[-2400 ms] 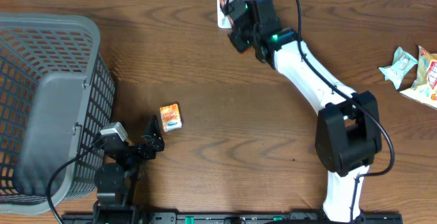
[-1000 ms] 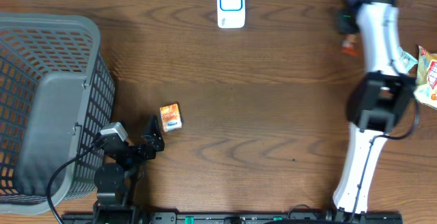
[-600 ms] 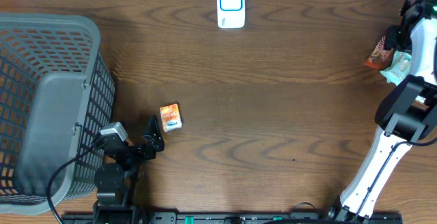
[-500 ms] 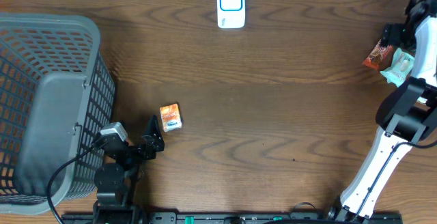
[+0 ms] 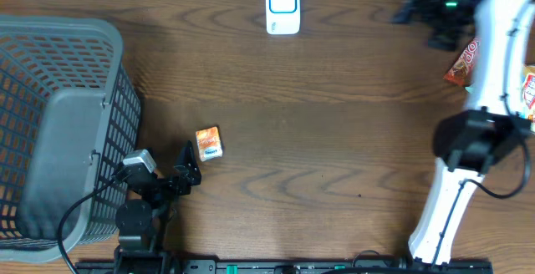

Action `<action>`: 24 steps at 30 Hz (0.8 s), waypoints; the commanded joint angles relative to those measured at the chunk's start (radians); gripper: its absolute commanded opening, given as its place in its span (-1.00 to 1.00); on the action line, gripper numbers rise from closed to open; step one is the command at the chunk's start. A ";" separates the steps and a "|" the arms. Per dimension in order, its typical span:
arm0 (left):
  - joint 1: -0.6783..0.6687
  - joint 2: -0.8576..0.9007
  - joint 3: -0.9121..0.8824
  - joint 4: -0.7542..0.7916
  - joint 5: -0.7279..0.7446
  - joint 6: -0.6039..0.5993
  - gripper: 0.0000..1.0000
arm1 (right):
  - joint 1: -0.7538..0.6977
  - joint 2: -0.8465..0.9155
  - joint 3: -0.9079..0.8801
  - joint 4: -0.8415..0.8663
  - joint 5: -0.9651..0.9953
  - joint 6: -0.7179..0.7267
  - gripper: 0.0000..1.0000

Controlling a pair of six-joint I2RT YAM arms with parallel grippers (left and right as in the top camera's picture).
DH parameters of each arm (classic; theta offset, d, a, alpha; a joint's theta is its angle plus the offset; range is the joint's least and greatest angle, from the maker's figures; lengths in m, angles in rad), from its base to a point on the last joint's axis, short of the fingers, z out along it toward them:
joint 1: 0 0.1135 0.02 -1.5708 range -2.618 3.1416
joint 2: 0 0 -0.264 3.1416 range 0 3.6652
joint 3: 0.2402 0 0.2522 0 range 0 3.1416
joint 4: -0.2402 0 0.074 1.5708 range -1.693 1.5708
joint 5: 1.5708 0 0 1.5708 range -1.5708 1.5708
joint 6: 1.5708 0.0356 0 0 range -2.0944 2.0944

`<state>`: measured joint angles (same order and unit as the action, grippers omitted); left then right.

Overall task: Scan the item barcode
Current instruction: 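Move the right gripper left and grasp the small orange box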

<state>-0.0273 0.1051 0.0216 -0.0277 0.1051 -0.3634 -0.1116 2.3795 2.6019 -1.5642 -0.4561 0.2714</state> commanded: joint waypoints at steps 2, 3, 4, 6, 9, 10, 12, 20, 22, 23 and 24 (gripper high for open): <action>0.005 0.000 -0.018 -0.032 0.010 -0.008 0.96 | 0.194 -0.005 -0.098 -0.044 -0.113 0.065 0.99; 0.005 0.000 -0.018 -0.032 0.010 -0.009 0.95 | 0.242 -0.005 -0.130 -0.039 -0.113 0.065 0.97; 0.005 0.000 -0.018 -0.032 0.010 -0.009 0.96 | 0.281 -0.005 -0.159 -0.024 -0.119 0.065 0.96; 0.005 0.000 -0.018 -0.032 0.010 -0.009 0.95 | 0.367 -0.005 -0.226 0.018 -0.147 0.064 0.89; 0.005 0.000 -0.018 -0.032 0.010 -0.009 0.96 | 0.481 -0.005 -0.325 0.103 -0.208 0.065 0.78; 0.005 0.000 -0.018 -0.032 0.010 -0.008 0.96 | 0.514 -0.005 -0.356 0.133 -0.240 0.065 0.74; 0.005 0.000 -0.018 -0.032 0.010 -0.008 0.96 | 0.571 -0.005 -0.413 0.195 -0.312 0.065 0.64; 0.005 0.000 -0.018 -0.032 0.010 -0.009 0.95 | 0.750 -0.005 -0.599 0.529 -0.388 0.119 0.44; 0.005 0.000 -0.018 -0.032 0.010 -0.009 0.96 | 0.779 -0.005 -0.628 0.583 -0.374 0.128 0.39; 0.005 0.000 -0.018 -0.032 0.010 -0.009 0.96 | 0.789 -0.005 -0.641 0.601 -0.350 0.142 0.37; 0.005 0.000 -0.018 -0.032 0.010 -0.008 0.96 | 0.798 -0.005 -0.650 0.613 -0.327 0.152 0.36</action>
<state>-0.0273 0.1051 0.0216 -0.0277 0.1051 -0.3634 0.6632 2.3798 1.9835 -0.9783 -0.8040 0.3794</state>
